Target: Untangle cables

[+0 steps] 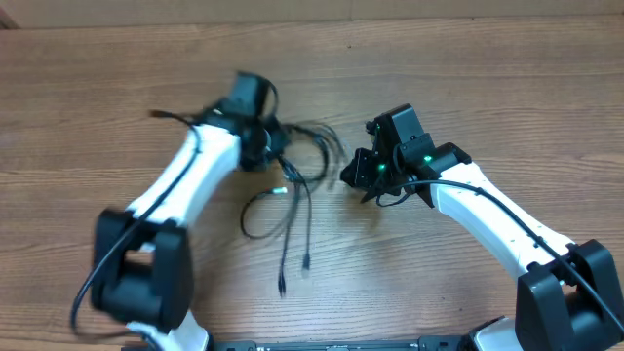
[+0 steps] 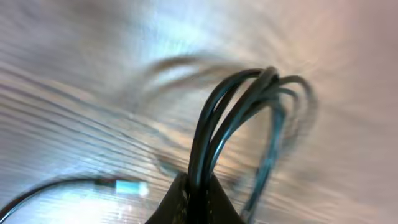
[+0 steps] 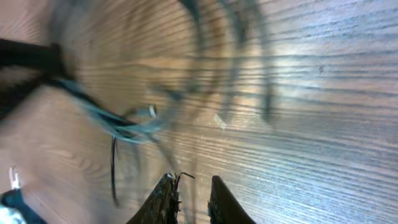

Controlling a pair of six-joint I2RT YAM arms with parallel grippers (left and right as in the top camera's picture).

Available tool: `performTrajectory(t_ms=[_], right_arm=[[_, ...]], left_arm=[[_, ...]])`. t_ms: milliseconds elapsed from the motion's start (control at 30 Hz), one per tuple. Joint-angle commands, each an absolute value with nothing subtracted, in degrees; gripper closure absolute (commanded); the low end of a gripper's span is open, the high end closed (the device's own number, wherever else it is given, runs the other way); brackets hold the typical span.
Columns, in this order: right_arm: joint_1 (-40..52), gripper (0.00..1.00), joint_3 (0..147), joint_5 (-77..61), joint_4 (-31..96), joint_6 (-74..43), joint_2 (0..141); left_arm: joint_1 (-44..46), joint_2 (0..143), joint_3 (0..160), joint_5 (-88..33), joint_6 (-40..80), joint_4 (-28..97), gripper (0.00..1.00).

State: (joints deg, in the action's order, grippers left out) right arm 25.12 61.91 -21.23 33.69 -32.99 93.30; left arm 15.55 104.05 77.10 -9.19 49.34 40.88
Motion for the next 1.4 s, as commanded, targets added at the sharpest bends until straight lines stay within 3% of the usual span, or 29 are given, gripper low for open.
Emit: performTrajectory(t_ms=[0,200,267,333,500,600,800,1100,1167,1233,1267,1367], right_arm=[[25.1,0.83,63.3,-27.6,33.4,-32.7,93.4],[25.1,0.66,63.3,-46.7,32.5,-27.1,93.4],[25.1,0.53,63.3,-50.8,30.5,-27.5,93.4],[25.0,0.44,63.3,-51.1,28.7,-31.6,93.4],[25.0,0.39,63.3,-41.9,22.9,-49.8,93.4],[25.1,0.46,63.3,-32.6,22.6,-57.1,93.5],[25.1,0.47,63.3,-24.0,20.2,-58.8,93.7],[25.1,0.48,63.3,-27.6,15.5,-62.1,99.3],[25.1,0.66,63.3,-27.5,15.5,-64.3,99.8],[25.1,0.91,63.3,-26.8,15.7,-64.2,99.9],[25.1,0.96,63.3,-25.3,16.4,-64.1,99.9],[25.0,0.96,63.4,-24.0,16.3,-60.7,99.9]], left_arm=[[14.0,96.6,83.9,-8.6,55.0,46.4,0.96],[13.9,94.8,84.5,-12.7,69.3,52.9,0.96],[13.9,94.8,84.5,-12.7,69.6,53.3,0.96],[13.9,94.8,84.5,-12.7,69.3,53.4,0.96],[13.9,94.8,84.5,-13.9,64.0,53.3,0.96],[13.9,94.8,84.5,-15.6,60.4,53.3,0.96],[13.9,94.8,84.5,-23.5,46.0,49.2,0.96],[13.9,94.8,84.5,-34.0,43.7,44.3,0.96],[13.9,94.8,84.5,-34.8,43.7,44.1,0.96],[13.9,94.8,84.5,-34.7,43.6,44.1,0.96],[13.8,94.8,84.5,-34.1,43.6,44.1,0.96],[13.8,94.8,84.5,-31.3,42.9,44.4,0.96]])
